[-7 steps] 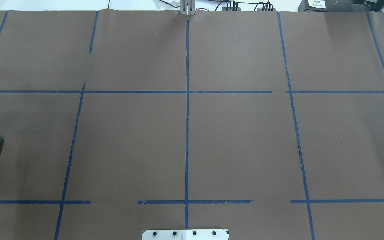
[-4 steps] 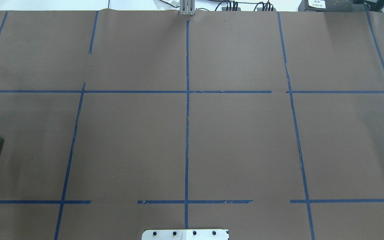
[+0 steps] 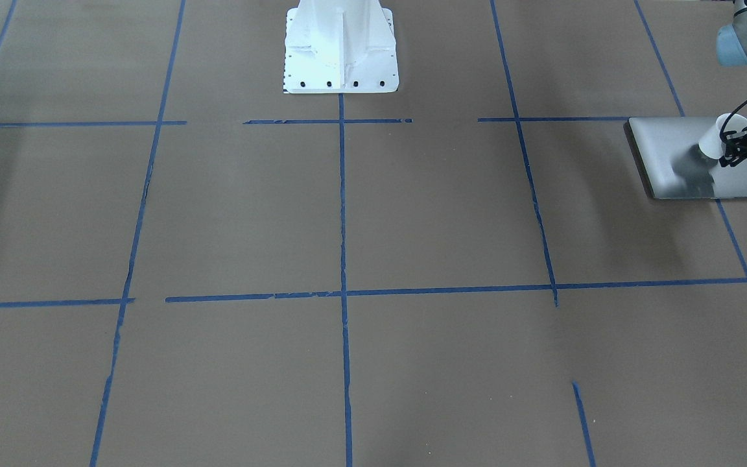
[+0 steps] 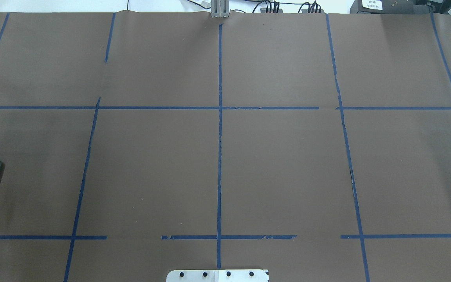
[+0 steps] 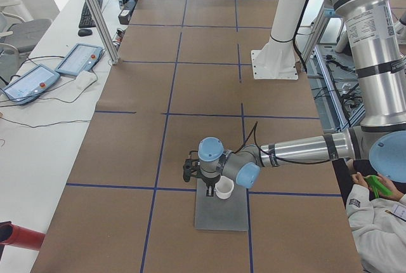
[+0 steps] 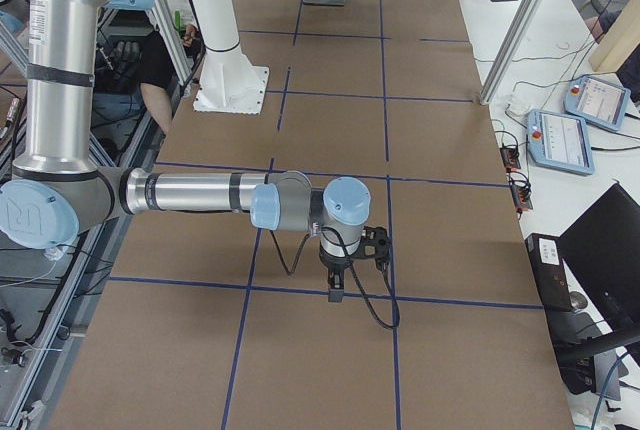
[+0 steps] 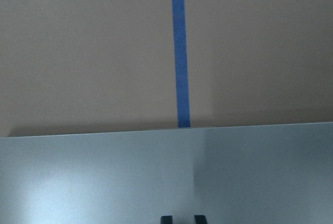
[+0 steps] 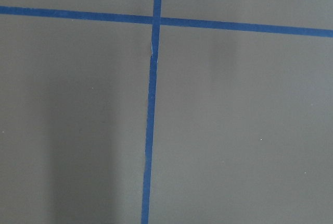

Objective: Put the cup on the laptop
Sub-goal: 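Lower the cup onto the silver laptop and open the left gripper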

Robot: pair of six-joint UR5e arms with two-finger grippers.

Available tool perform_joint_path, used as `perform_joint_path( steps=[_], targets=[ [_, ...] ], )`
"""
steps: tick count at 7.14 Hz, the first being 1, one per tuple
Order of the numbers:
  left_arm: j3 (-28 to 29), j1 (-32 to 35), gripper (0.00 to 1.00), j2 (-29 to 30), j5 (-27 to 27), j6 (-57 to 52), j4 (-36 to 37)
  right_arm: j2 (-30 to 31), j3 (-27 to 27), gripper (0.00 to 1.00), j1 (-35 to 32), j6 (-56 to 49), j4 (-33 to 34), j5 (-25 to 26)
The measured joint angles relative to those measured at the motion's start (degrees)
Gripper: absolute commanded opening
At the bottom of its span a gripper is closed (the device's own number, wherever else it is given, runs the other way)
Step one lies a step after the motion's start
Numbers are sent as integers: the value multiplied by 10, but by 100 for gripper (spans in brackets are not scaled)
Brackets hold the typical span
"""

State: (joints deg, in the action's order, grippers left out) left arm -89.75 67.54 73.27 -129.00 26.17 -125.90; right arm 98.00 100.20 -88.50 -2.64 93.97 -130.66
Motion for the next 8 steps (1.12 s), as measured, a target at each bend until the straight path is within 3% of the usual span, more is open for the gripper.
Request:
perform_joint_path(
  steps=[1, 2, 3, 6, 8],
  targets=[
    [0, 0, 13, -1, 0, 0, -1, 0, 0, 100, 0, 0, 0, 0],
    [0, -1, 77, -1, 0, -1, -1, 0, 0, 100, 0, 0, 0, 0],
    [0, -1, 100, -1, 0, -4, -3, 0, 0, 100, 0, 0, 0, 0],
    [-1, -1, 100, -2, -8, -6, -14, 0, 0, 100, 0, 0, 0, 0],
    [-19, 20, 100, -7, -56, -22, -14, 0, 0, 100, 0, 0, 0, 0]
  ],
)
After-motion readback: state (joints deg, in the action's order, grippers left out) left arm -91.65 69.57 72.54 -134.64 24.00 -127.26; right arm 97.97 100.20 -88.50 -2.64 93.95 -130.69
